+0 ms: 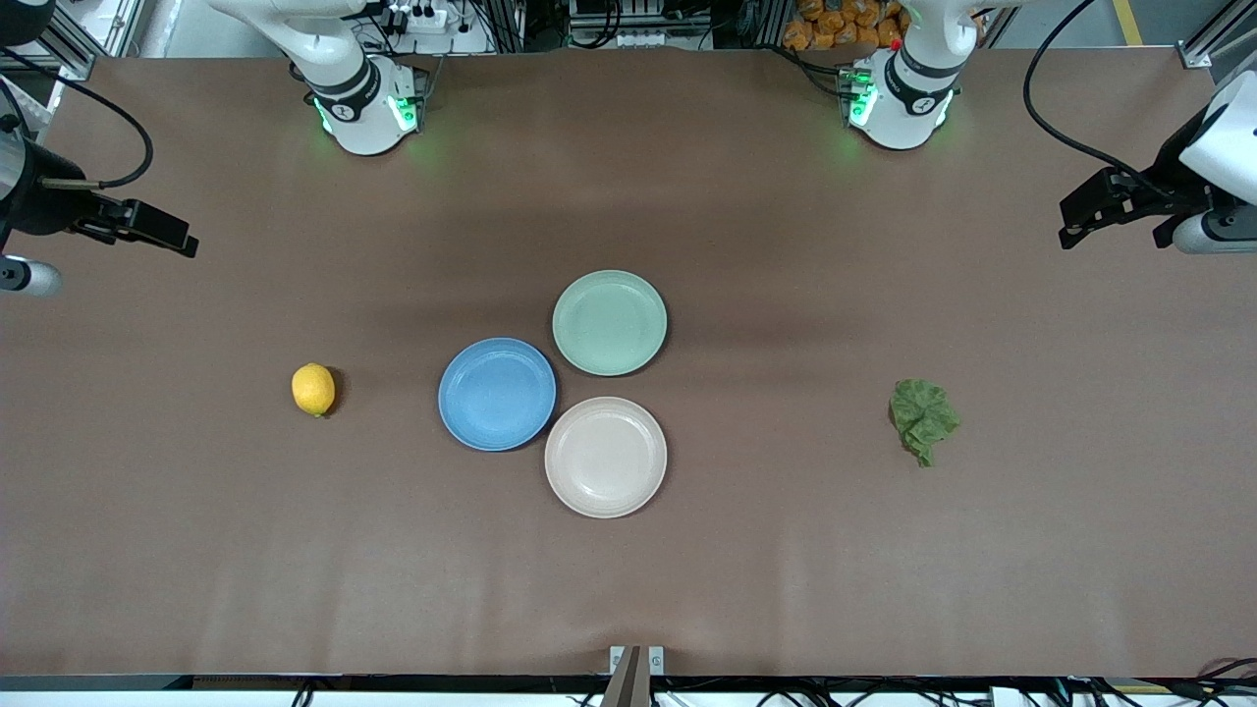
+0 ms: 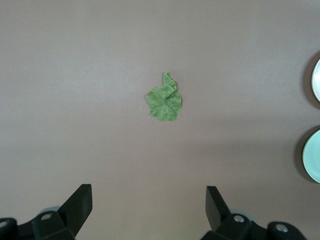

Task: Place lemon and lettuce in plates
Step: 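Grasp the lemon with the right gripper while the left gripper grasps the lettuce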

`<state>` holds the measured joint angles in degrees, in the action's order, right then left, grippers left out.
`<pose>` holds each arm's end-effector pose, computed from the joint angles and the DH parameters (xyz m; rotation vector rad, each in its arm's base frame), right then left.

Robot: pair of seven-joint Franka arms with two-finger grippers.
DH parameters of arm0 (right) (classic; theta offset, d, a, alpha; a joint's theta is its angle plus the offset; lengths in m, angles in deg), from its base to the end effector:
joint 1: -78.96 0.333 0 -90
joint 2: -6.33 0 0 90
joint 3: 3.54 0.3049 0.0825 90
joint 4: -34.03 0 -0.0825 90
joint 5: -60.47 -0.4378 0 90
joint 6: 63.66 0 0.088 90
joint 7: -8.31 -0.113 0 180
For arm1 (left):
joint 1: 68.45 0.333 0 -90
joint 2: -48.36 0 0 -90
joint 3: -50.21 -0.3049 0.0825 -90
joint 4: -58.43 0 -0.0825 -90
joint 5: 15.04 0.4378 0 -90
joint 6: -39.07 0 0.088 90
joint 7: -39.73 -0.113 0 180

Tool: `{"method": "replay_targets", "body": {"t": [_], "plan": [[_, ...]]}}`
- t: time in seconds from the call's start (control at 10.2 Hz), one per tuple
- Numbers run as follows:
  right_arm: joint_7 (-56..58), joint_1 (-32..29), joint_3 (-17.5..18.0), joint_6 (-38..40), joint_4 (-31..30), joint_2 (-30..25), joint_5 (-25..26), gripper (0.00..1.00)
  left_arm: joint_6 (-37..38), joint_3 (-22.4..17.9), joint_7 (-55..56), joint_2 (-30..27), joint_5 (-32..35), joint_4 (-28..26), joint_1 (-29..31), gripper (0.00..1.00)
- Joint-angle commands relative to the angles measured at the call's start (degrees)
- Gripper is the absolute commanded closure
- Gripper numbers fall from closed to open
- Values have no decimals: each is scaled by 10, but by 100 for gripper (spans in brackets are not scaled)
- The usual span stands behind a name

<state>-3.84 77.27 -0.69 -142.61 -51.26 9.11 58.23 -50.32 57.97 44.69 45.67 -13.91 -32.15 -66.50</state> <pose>0.6007 0.0165 0.6054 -3.0951 0.2906 0.2536 0.5906 -0.0596 0.6291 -3.1177 0.0223 -0.0438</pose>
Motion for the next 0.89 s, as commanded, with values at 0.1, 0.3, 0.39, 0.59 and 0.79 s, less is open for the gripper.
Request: {"method": "replay_targets", "body": {"t": [0.1, 0.3, 0.39, 0.59, 0.79], "plan": [[4, -3, 3, -4, -15, -14, 2, 0, 4, 3, 10, 5, -1, 6, 0, 0], [4, -4, 3, -4, -17, -12, 3, 0, 4, 5, 10, 32, -8, -2, 2, 0], [6, -9, 1, -5, -24, -6, 3, 0, -8, 5, 9, 56, -4, -23, -3, 0], [9, -22, 1, -53, -51, 47, 3, 0, -203, 9, 7, 68, 1, -163, 0, 0], [16, -36, 0, -134, -63, 122, 5, 0, -351, 9, 6, 143, 2, -230, 0, 0]]}}
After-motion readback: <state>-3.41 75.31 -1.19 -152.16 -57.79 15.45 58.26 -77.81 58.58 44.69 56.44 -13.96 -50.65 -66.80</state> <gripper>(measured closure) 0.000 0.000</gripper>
